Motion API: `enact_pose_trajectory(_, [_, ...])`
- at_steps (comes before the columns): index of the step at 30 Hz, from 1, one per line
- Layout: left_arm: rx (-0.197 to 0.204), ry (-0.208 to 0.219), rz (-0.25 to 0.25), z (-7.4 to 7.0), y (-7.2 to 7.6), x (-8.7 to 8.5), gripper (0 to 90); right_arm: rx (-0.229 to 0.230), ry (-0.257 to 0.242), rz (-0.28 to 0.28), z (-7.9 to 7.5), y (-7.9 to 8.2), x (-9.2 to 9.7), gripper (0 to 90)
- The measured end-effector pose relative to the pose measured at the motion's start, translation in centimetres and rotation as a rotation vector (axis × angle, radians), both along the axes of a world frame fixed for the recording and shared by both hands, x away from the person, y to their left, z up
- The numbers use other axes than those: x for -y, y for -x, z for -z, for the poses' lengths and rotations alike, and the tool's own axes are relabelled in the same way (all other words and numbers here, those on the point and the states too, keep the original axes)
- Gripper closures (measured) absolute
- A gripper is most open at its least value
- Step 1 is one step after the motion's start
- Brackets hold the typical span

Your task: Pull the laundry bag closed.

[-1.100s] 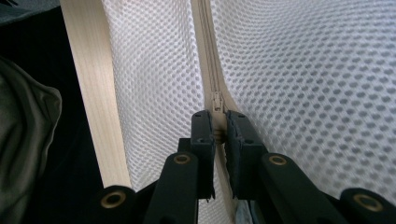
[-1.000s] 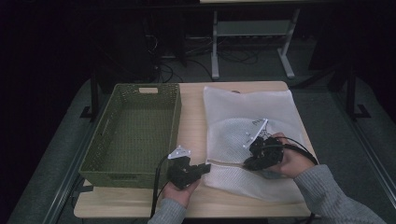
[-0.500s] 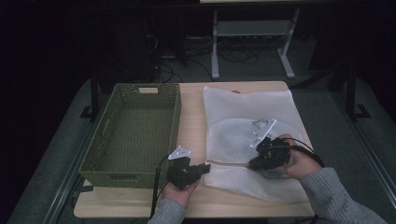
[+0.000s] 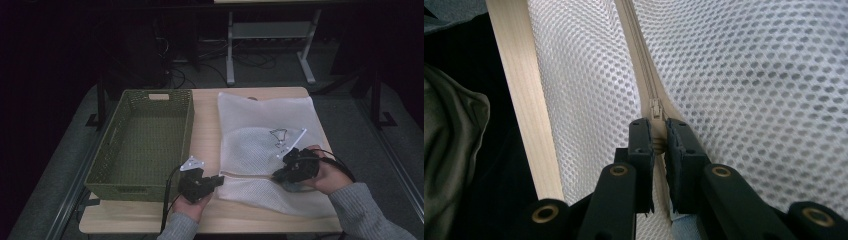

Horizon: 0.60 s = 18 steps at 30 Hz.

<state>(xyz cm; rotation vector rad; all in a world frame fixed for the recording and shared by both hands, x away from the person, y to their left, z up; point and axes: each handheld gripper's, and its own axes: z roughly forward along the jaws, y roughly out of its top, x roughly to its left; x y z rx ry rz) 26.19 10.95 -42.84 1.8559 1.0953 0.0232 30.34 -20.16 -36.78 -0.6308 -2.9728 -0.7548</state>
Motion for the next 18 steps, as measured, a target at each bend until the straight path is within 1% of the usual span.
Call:
enact_pose_trajectory(11, [0.007,-0.021,0.005,-0.1,0.0,-0.2,85.6,-0.005,-0.027,0.02,0.6,0.1,1.3,81.6])
enact_pose_trajectory(18, [0.016,-0.036,-0.003,-0.3,0.0,-0.4,85.6,-0.006,-0.036,0.028,0.7,0.2,1.9,81.5])
